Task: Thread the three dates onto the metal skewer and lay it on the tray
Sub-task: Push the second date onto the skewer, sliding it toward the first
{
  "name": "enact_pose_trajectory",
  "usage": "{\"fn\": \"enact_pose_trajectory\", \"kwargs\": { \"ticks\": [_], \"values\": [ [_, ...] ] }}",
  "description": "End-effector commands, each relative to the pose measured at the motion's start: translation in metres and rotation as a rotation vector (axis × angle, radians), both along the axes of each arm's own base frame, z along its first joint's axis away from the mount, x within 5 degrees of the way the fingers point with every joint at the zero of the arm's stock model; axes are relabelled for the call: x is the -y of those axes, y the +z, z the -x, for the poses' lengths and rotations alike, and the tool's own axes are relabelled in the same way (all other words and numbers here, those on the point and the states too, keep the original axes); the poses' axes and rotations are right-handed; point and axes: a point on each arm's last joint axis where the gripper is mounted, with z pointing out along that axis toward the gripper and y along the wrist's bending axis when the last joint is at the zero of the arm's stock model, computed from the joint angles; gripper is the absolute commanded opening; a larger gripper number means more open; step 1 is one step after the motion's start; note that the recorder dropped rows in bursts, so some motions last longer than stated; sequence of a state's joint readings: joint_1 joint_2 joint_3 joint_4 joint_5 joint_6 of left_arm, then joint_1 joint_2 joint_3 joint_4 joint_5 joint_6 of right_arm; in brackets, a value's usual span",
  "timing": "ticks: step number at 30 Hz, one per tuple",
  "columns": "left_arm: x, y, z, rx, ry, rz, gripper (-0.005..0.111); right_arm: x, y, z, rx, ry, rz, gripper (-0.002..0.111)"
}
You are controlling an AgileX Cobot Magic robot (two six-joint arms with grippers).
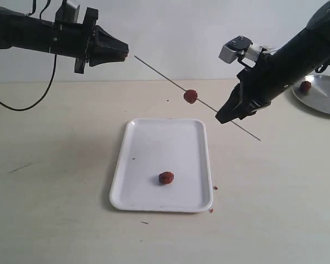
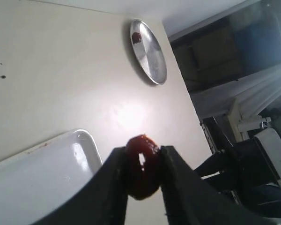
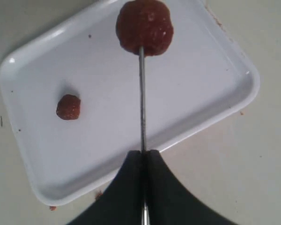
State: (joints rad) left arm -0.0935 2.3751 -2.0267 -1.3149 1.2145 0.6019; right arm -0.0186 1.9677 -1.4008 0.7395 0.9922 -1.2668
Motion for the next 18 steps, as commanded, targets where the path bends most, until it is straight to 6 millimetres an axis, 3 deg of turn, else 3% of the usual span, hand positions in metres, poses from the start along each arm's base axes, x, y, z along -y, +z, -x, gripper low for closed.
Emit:
{"fn": "enact_pose_trajectory", "kwargs": {
  "ticks": [1,18],
  "values": [
    [0.0084,0.0009,0.0029,0.0,-0.022,0.004,0.024,0.0,0.0067,0.001,0.021,0.014,-0.022,0.0],
    [0.0088,0.0048,0.0023,-0.002,-0.012,0.041,0.024,0.0002,0.0065,0.0015,0.012,0.011,-0.021,0.0]
  ]
}}
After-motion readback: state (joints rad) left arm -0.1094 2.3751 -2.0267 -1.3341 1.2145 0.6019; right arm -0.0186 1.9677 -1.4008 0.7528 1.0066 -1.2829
